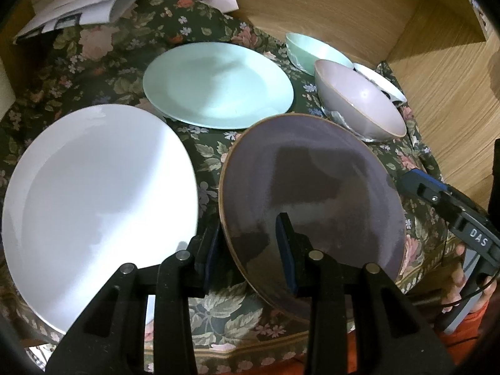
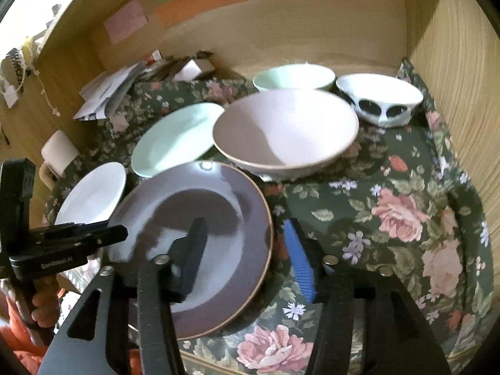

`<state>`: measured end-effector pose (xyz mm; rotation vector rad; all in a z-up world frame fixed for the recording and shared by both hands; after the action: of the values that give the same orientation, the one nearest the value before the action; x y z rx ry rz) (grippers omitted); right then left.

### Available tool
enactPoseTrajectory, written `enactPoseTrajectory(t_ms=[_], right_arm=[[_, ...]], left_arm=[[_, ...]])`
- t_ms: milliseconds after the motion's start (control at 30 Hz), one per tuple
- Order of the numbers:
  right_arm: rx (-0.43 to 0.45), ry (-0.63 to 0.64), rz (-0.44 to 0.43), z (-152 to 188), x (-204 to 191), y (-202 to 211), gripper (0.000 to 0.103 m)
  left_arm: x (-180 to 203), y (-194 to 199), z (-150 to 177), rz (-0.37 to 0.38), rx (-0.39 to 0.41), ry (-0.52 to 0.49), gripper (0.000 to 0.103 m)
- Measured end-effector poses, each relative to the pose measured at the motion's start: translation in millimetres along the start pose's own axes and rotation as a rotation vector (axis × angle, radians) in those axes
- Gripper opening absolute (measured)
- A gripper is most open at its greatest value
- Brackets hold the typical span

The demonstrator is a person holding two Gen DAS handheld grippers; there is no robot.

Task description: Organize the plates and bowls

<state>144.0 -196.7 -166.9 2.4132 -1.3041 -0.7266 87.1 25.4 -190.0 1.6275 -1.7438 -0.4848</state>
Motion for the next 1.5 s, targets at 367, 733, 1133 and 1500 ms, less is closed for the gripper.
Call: enactPoseTrajectory(t_ms=[367, 733, 1133, 1500], right_arm=[[0.067, 0.096, -0.08, -17.2, -43.1, 6.4, 0.065], [0.079, 0.169, -0.194, -25.1, -87.9, -3.1, 0.072], [0.013, 0.21, -0.281, -24.5, -132.8, -40.1, 0.079], [-0.12, 0.234, -0.295, -14.4, -155.6, -89.8, 0.079]], left_arm=[[-18.6, 56.5, -21.9, -0.108, 0.229, -0.029, 0.064], [-57.2, 98.2, -26.7, -0.268, 0.335, -0.023, 0.084], [-117.4, 113.4, -7.6, -0.416, 0.322, 0.06, 0.093], [-157.5, 91.0, 13.8, -0.418, 0.218, 0.146, 0.093]])
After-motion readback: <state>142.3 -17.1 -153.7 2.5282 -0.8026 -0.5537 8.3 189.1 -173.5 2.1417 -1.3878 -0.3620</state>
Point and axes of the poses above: each gripper's, at about its wrist camera, not at the fingertips, and y roughly against the way its jaws point, x to its right, z to its underside, the point moved 1 cm from there along -y, roughly the way its jaws point, and after that the axes turned 14 degrees about x, right-handed, at the moved point
